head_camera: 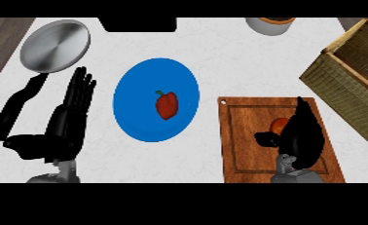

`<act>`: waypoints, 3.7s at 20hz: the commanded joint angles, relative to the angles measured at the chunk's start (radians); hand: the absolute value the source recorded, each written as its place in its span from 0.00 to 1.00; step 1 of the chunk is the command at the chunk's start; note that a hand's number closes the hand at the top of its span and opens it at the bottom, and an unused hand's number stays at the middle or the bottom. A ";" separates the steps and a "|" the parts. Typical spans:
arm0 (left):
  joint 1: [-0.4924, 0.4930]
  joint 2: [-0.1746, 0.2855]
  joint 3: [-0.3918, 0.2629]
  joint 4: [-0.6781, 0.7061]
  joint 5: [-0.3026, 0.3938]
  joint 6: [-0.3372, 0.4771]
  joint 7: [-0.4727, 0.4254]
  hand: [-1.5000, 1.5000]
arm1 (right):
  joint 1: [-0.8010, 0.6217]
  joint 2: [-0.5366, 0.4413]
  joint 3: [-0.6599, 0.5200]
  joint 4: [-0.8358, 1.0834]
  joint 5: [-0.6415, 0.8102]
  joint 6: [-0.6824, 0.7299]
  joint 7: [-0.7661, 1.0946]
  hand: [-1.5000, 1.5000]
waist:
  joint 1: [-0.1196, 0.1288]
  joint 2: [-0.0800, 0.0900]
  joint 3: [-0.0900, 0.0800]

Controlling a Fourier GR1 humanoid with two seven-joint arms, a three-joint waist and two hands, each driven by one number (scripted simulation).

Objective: Pick the tomato from the cutting board and place it in the basket

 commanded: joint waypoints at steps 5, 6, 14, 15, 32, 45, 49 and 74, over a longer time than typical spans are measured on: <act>0.002 -0.022 0.015 0.014 -0.016 -0.034 -0.018 0.50 | -0.062 -0.002 0.004 0.054 0.010 0.103 0.011 1.00 | 0.001 0.000 0.000; 0.081 -0.033 -0.021 -0.073 -0.046 -0.002 0.010 0.50 | 0.038 -0.036 0.003 -0.017 -0.027 0.107 -0.034 1.00 | 0.000 -0.001 0.000; -0.019 -0.042 0.006 0.008 -0.051 -0.028 0.006 0.50 | -0.274 0.001 -0.074 0.318 0.008 0.125 0.005 1.00 | 0.018 0.005 0.001; -0.032 -0.075 -0.014 0.063 -0.062 -0.018 -0.035 0.50 | -0.368 0.001 -0.106 0.359 -0.046 0.178 0.022 1.00 | 0.028 0.010 0.000; -0.030 -0.026 0.027 -0.006 -0.018 -0.060 0.052 0.50 | -0.933 -0.045 -0.312 0.897 -0.018 -0.146 -0.048 1.00 | 0.036 0.007 0.001; -0.011 -0.049 0.031 0.039 -0.036 -0.055 -0.010 0.50 | -1.137 -0.032 -0.279 0.634 0.095 -0.113 0.105 1.00 | -0.001 -0.003 0.000; 0.001 -0.060 0.021 0.017 -0.056 -0.033 0.000 0.50 | -1.109 -0.019 -0.290 0.579 0.166 -0.070 0.214 1.00 | -0.010 -0.005 0.000; -0.042 -0.037 0.091 0.067 -0.034 -0.076 -0.021 0.50 | -0.703 -0.259 -0.474 0.074 0.127 0.331 0.028 1.00 | -0.009 -0.001 0.000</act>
